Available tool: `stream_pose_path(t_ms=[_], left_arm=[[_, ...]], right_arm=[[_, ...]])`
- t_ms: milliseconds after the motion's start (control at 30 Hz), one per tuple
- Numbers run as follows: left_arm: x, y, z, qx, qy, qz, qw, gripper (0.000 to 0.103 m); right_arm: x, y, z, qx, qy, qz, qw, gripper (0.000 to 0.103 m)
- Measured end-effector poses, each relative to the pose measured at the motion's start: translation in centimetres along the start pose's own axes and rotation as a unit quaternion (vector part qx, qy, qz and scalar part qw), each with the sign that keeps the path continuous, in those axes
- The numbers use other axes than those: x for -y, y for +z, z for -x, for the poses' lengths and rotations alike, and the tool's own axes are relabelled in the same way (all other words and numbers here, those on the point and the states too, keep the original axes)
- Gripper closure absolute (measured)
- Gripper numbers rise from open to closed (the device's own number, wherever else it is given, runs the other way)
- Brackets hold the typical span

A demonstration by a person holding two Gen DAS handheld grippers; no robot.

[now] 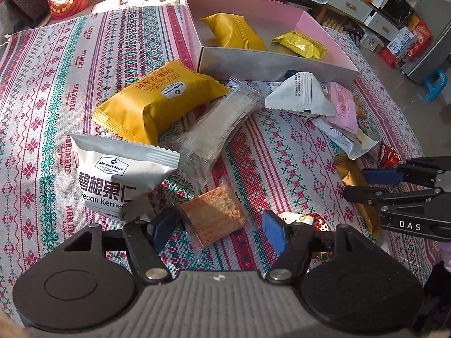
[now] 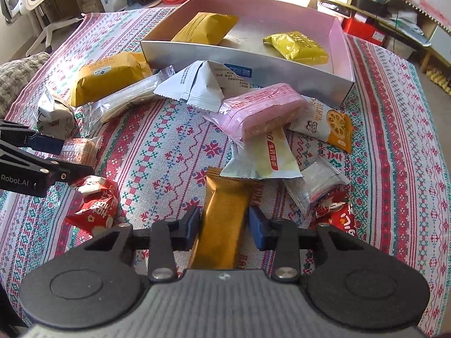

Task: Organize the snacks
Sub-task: 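Grasp the cracker square with the left tool while the right tool grasps the gold bar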

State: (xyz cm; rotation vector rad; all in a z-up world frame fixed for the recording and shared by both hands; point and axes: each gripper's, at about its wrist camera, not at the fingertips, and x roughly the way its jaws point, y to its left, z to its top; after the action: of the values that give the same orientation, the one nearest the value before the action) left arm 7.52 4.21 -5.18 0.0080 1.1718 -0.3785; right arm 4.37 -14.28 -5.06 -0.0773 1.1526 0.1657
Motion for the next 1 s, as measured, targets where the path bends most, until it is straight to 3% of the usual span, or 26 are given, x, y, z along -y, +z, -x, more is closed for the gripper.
stream_pose_path(t_ms=[167, 467, 600, 1000], left_arm=[[0.7, 0.0, -0.2, 0.005, 0.030, 0.018, 0.9994, 0.030], [1.4, 0.2, -0.5, 0.011, 0.088, 0.013, 0.9960, 0.048], [1.3, 0.2, -0.5, 0.013, 0.090, 0.011, 0.9958, 0.054], [1.7, 0.3, 0.7, 0.027, 0.067, 0.005, 0.9974, 0.055]], right_arm=[[0.0, 0.3, -0.1, 0.000, 0.006, -0.003, 1.000, 0.077], [0.5, 0.4, 0.0, 0.001, 0.014, -0.009, 1.000, 0.077], [0.5, 0.5, 0.3, 0.006, 0.016, -0.011, 1.000, 0.077], [0.6, 1.1, 2.2, 0.034, 0.037, -0.019, 0.999, 0.077]])
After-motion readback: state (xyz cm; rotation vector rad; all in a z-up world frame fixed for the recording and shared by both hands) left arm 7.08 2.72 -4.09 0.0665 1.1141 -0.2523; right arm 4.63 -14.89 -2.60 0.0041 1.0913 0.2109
